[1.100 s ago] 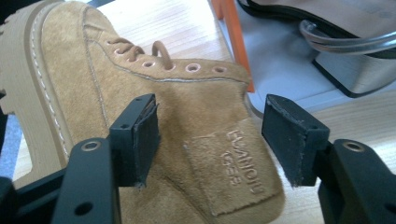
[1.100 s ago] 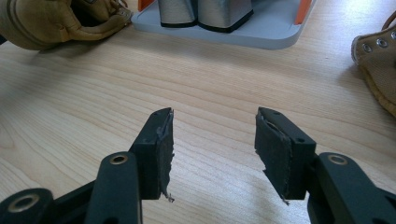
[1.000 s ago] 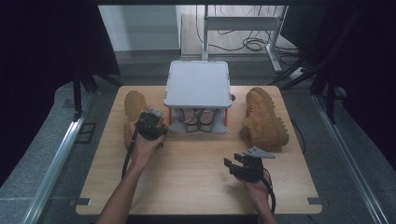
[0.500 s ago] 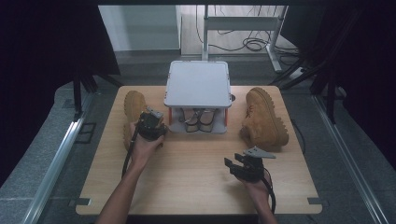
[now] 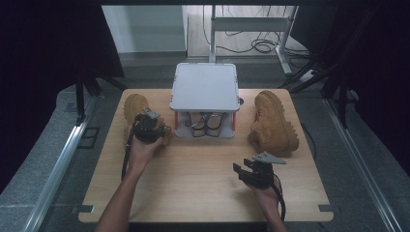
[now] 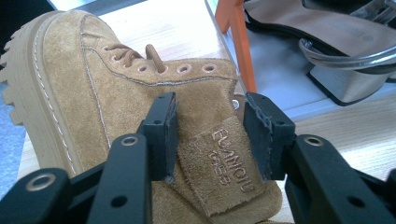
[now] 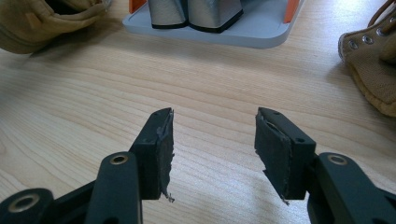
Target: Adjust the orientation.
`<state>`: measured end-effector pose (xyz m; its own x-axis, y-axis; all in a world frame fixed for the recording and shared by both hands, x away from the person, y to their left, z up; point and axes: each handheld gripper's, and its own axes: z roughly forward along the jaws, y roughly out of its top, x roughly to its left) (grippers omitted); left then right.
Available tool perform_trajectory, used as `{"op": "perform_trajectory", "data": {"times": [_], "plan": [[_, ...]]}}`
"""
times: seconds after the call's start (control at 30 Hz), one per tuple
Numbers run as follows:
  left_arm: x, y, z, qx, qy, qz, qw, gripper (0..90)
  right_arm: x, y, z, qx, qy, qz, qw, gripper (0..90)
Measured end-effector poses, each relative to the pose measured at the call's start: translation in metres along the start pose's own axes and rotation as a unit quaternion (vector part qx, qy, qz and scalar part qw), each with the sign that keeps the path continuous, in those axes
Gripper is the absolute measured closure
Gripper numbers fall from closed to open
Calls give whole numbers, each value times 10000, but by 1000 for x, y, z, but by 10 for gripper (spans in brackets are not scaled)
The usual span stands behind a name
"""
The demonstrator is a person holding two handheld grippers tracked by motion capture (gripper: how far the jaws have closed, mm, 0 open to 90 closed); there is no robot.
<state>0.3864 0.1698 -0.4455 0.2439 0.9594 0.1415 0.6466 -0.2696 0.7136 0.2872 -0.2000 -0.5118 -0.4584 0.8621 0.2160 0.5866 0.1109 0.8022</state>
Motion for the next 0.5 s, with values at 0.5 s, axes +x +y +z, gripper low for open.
{"op": "perform_trajectory", "data": {"times": [0.5], "plan": [[27,-1,-17,-191,-272,-361,9988,655,0,0,0,-7,-26,48,10000,469]]}}
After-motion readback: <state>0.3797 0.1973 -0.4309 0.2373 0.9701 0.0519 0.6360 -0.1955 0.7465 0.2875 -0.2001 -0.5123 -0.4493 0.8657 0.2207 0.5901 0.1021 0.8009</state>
